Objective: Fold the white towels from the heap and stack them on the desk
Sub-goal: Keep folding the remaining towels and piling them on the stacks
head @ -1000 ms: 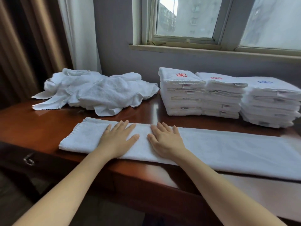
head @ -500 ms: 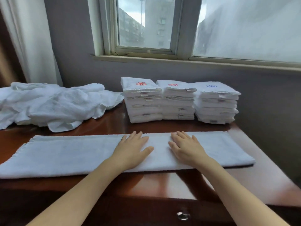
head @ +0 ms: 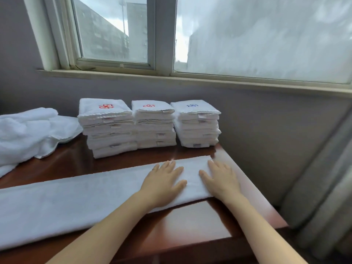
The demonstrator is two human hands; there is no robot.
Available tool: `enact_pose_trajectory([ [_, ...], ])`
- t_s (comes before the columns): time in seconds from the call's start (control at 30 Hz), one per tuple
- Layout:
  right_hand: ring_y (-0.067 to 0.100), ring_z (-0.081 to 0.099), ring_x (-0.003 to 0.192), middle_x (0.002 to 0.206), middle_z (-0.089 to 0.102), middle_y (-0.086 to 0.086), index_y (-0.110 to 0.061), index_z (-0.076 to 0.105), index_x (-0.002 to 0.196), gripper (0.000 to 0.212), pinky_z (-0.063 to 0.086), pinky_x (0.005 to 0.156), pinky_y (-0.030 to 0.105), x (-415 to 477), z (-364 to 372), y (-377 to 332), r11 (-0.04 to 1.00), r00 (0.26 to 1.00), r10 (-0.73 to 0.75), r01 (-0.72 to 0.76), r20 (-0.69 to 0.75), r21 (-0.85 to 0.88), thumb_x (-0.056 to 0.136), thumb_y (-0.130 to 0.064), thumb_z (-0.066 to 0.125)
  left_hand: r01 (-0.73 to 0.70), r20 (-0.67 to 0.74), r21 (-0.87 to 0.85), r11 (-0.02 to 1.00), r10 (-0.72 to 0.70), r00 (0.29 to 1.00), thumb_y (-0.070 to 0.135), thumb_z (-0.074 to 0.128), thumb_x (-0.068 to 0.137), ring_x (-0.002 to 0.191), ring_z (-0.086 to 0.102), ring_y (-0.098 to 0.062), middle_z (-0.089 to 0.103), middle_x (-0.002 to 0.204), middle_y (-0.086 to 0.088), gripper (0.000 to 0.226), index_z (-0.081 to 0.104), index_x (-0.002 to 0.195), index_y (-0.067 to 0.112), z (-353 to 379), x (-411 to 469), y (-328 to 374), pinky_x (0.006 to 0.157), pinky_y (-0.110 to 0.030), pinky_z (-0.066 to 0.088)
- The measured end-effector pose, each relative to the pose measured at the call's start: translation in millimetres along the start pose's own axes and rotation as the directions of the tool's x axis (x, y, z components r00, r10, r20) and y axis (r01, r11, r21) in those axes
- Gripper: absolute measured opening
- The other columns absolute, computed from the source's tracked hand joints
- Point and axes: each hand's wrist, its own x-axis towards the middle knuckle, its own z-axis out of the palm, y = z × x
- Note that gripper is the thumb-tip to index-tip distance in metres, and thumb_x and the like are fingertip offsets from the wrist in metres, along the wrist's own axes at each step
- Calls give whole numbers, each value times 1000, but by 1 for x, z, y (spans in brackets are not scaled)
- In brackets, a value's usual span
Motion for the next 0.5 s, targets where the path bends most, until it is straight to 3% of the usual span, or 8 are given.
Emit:
enact_pose_trajectory([
  [0.1,27,40,128,136,50,3,-28,44,140,57,32,103,39,6,-2,0,999,999,7,-8,-33,-32,91,-58,43,4,13,5,1000,-4,1000,54,24,101,152,2,-15,7,165,-2,60,20,155,30,4,2,-3,123,-38,1],
  [0.2,23,44,130,139,48,0,-31,40,144,64,41,100,39,12,-13,-2,996,996,40,-45,74,76,86,-57,51,2,10,-3,1000,-2,1000,54,23,101,152,1,-15,6,166,-2,60,19,156,31,5,1,-3,123,-38,-1],
  [0.33,18,55,117,128,59,-8,-31,54,127,56,46,89,35,18,-32,0,992,987,81,-93,138,80,77,-54,61,3,-20,-48,999,-4,1000,54,28,100,151,4,-13,10,165,0,59,24,154,31,5,-1,-3,123,-36,0],
  [0.43,18,56,117,125,60,0,-19,47,144,73,44,98,32,18,-38,-1,903,997,52,-74,63,423,77,-25,75,-20,-142,-242,970,-15,990,47,42,99,146,25,-8,34,157,7,48,44,145,32,4,-4,-4,121,-31,14],
  [0.5,15,62,96,102,64,1,-15,43,147,79,48,82,23,13,-44,-8,709,999,43,-34,5,705,76,-6,76,-44,-187,-474,879,-52,981,41,50,98,133,44,-3,52,142,15,38,55,136,35,0,-9,-5,113,-27,32],
])
